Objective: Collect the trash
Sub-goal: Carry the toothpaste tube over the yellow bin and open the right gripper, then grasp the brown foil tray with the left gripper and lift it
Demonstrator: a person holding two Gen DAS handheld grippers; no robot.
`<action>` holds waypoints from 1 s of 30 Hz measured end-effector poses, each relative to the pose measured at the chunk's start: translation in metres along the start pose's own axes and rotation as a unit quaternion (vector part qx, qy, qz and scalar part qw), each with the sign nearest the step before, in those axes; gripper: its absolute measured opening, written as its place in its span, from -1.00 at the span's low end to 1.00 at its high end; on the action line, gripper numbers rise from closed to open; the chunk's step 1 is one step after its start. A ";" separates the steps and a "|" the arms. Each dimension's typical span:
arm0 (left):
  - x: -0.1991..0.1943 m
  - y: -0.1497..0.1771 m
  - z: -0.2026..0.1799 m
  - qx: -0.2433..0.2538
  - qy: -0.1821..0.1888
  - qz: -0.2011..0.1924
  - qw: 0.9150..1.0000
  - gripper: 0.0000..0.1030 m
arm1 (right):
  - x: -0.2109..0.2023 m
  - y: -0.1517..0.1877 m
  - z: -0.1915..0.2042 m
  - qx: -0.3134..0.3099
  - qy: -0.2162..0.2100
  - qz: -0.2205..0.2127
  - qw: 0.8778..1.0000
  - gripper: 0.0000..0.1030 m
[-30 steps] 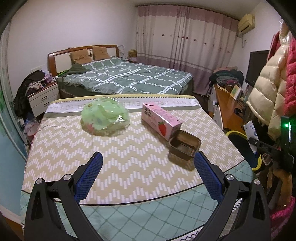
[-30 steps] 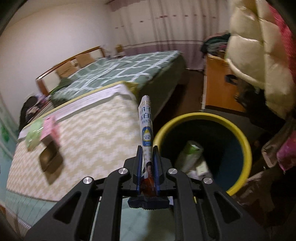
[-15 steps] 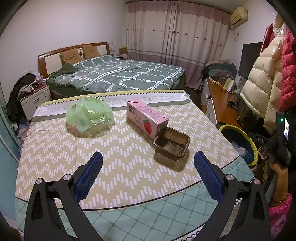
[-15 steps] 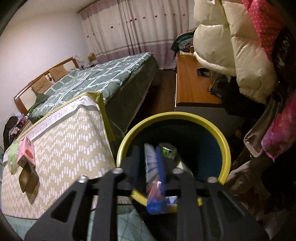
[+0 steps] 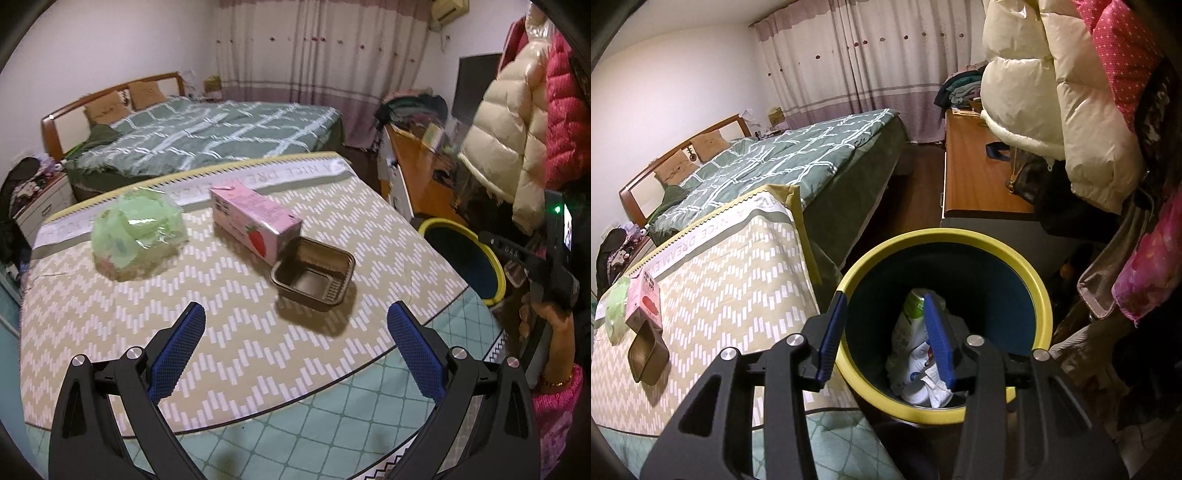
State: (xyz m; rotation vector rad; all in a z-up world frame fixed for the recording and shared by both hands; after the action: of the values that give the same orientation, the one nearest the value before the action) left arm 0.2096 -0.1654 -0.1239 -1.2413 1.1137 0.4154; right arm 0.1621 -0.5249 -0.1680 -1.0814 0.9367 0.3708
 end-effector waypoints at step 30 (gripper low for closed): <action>0.114 -0.050 -0.024 0.067 0.020 0.120 0.990 0.86 | 0.005 0.000 0.007 -0.012 -0.023 0.008 1.000 -0.16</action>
State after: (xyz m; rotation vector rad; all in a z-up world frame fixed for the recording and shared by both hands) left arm 0.2899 -0.2376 -0.1912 -1.0046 1.3104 0.4905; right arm 0.1681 -0.5200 -0.1708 -1.0827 0.9021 0.4202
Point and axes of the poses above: each gripper's, at about its wrist camera, not at the fingertips, and x roughly the way its jaws point, z to its left, y to its underside, the point moved 6 cm from there along x, roughly the way its jaws point, and after that the axes turned 13 degrees about z, right-handed, at the moved point
